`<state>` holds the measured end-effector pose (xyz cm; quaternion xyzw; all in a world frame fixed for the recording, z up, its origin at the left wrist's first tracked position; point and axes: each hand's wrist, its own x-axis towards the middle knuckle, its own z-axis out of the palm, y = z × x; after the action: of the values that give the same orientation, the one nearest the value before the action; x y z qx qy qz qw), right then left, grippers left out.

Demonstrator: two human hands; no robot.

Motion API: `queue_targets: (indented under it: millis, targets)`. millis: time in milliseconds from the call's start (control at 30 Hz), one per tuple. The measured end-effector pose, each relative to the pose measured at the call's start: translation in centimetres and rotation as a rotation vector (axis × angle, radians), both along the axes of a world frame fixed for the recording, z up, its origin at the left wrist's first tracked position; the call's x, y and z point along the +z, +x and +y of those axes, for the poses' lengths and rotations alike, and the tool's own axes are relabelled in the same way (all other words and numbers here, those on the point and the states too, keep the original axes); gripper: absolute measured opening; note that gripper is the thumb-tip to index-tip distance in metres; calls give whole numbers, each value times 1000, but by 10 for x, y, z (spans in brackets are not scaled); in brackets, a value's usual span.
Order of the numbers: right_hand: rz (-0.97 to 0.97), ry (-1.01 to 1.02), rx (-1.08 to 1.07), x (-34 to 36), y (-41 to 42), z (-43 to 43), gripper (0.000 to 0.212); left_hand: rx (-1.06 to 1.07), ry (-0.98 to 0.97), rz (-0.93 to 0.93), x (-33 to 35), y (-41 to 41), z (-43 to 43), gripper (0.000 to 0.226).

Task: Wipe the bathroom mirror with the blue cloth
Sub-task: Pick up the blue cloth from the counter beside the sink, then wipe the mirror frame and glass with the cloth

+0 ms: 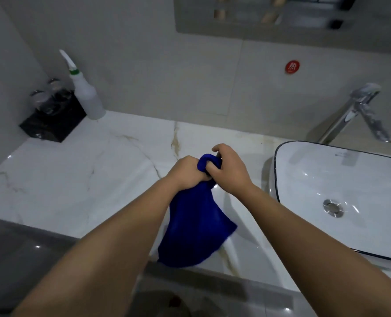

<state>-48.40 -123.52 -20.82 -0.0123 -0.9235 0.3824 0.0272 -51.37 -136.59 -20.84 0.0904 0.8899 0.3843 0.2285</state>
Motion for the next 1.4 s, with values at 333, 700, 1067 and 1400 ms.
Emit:
queue_targets:
  millis: [333,700,1067,1400]
  targets:
    - [519,-103,-20,73,14,8,48,22,-60,412,161,-9,18,17]
    - [600,-178,7,190,0,6,71,333,186,882,298,2,55,13]
    - [752,-362,-199,333,-36,33,29,34,581,824,330,-18,60,52]
    - [698,-463,-155,434,-103,28,24,-188,720,822,390,-89,55,114]
